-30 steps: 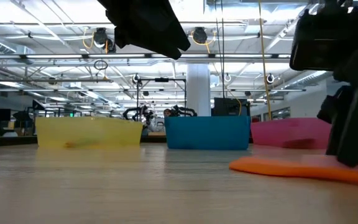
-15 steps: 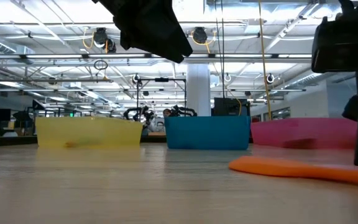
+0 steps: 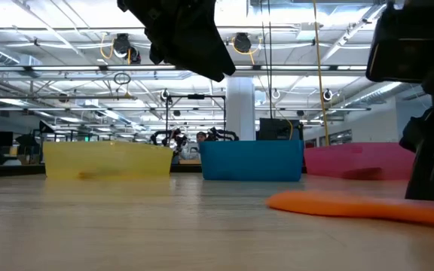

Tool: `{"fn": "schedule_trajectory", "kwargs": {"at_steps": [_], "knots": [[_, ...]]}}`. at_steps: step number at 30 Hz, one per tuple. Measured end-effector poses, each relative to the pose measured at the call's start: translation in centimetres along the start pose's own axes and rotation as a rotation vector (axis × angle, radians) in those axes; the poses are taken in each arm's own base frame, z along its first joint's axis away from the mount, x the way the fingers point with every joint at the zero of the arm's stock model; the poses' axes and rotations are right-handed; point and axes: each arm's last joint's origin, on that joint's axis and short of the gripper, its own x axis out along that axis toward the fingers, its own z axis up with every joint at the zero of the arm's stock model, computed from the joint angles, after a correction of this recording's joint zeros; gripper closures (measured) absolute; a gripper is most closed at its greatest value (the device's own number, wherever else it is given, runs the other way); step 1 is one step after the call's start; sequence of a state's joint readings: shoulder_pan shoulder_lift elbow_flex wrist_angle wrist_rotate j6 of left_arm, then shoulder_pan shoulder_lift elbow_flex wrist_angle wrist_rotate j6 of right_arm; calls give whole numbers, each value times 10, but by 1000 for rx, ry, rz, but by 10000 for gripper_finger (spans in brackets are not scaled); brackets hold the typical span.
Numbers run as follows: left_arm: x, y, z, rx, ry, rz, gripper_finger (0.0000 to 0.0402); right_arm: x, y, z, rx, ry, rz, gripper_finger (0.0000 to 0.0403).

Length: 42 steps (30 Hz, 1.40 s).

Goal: Pick & Place Kitchen Items
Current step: Put the pink spatula into the yellow bin

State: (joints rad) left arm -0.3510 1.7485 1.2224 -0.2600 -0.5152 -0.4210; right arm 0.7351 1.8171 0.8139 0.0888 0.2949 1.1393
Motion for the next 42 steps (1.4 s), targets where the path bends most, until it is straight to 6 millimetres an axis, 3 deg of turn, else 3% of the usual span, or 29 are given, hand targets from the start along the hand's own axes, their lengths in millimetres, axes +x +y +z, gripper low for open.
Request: {"fn": "schedule_trajectory", "kwargs": {"at_steps": [15, 30, 42], "knots": [[0, 0, 0, -61, -1, -2, 238, 1, -5, -5, -217, -13, -66, 212], [-1, -2, -1, -123, -1, -6, 238, 0, 10, -6, -167, -111, 47, 379], [-1, -2, -1, -140, -1, -8, 238, -20, 23, 7, -255, -188, 135, 402]]}}
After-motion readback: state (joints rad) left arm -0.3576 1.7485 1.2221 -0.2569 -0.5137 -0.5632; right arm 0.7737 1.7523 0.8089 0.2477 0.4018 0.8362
